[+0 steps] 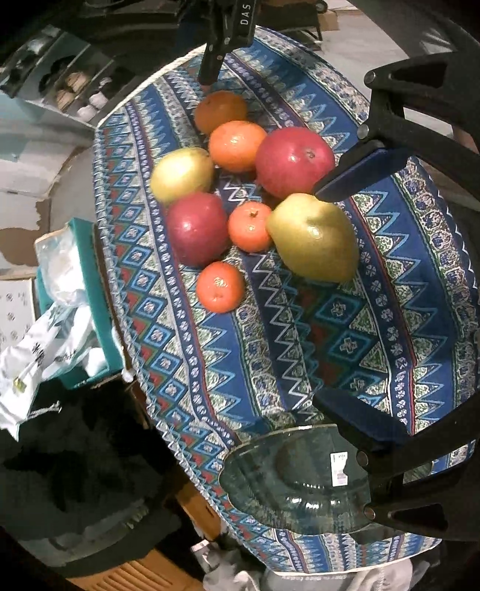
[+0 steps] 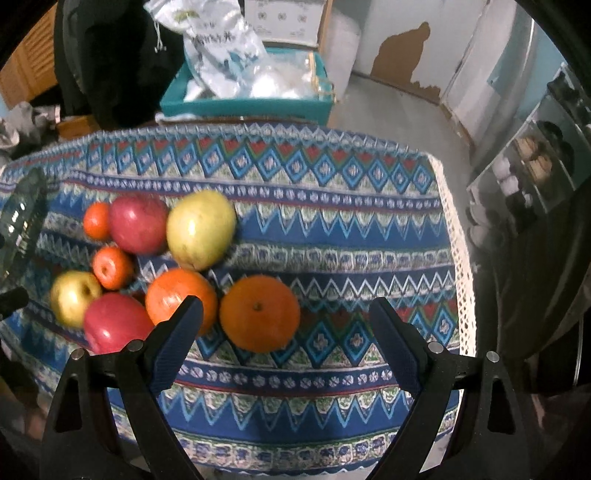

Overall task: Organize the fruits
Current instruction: 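Close left tool on the large green pear while right tool closes on a large orange, then lift the green pear with left tool while right tool lifts the orange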

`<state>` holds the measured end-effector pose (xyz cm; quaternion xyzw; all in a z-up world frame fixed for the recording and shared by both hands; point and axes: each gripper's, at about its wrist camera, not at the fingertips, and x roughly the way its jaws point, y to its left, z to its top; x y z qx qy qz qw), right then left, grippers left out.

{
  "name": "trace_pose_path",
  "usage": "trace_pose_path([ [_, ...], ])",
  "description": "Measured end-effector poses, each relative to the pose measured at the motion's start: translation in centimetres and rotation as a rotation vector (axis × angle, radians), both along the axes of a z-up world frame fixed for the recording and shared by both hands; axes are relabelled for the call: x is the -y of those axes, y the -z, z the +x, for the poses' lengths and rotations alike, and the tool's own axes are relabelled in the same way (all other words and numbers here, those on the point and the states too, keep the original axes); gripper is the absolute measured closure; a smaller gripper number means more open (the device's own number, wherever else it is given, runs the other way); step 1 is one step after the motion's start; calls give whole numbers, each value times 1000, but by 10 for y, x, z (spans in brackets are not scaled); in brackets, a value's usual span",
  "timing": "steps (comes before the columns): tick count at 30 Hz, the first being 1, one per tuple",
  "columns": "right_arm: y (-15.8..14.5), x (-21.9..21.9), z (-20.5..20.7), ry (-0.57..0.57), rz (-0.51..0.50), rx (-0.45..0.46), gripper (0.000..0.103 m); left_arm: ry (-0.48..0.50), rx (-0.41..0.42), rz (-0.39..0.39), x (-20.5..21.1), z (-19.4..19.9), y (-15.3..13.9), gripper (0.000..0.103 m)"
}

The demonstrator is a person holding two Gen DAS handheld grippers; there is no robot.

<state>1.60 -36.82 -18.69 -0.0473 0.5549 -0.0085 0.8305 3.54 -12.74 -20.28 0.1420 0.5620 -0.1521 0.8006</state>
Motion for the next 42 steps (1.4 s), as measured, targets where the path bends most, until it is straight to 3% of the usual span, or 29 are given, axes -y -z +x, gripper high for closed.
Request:
trace_pose_path([
  [13, 43, 1, 6, -57, -11, -120, 13, 65, -58, 65, 20, -1, 42, 1],
  [24, 69, -6, 21, -119, -10, -158, 13, 91, -105, 19, 35, 7, 63, 2],
  [31, 85, -10, 33, -128, 21, -174, 13, 99, -142, -43, 39, 14, 76, 10],
  [35, 92, -4, 39, -117, 94, -197, 23, 92, -191, -135, 37, 16, 77, 32],
  [37, 96, -4, 40, -127, 115, -217, 32, 102, -189, -142, 39, 15, 78, 33],
  [42, 102, -9, 39, -132, 115, -201, 33, 111, -175, -147, 37, 12, 80, 33],
])
